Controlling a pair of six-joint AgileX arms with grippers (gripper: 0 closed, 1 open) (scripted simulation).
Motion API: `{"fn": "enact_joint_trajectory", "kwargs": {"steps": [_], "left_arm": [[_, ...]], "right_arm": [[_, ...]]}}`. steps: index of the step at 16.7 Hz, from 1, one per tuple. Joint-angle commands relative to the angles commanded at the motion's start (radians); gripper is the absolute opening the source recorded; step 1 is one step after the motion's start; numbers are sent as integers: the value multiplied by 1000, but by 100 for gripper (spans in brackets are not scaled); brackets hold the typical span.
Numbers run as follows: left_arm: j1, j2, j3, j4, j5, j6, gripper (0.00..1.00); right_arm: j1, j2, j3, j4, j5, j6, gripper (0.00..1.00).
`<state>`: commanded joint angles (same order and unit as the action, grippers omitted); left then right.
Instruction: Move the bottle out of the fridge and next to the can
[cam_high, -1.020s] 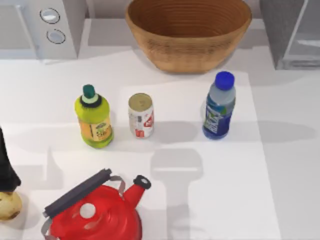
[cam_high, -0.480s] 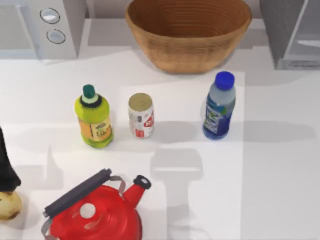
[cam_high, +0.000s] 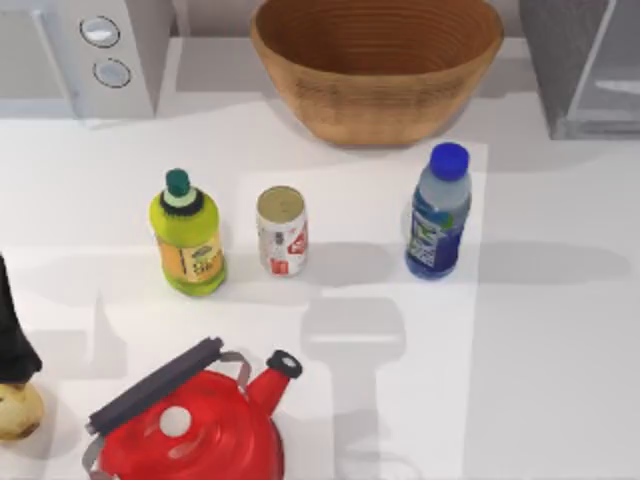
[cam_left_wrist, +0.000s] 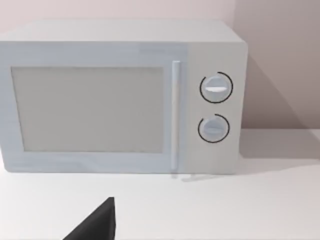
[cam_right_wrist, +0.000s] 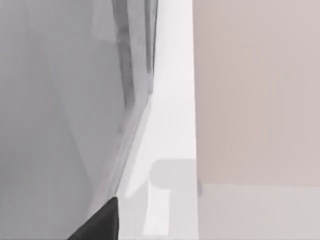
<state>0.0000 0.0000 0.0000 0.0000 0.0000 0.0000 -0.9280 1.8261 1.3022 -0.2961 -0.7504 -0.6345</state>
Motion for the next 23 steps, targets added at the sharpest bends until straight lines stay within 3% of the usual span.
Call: {"fn": "enact_joint_trajectory", "kwargs": {"steps": [5,14,17,23], "left_arm": [[0,0,0,0,0,0,100],[0,0,0,0,0,0,100],[0,0,0,0,0,0,100],[0,0,0,0,0,0,100]], "right_arm": [[204,-36,-63,80,159,151,100],[814,-177,-258,307,630,543,100],[895,-205,-295,344,708,608,100],[884,-200,-299,343,719,608,100]]}}
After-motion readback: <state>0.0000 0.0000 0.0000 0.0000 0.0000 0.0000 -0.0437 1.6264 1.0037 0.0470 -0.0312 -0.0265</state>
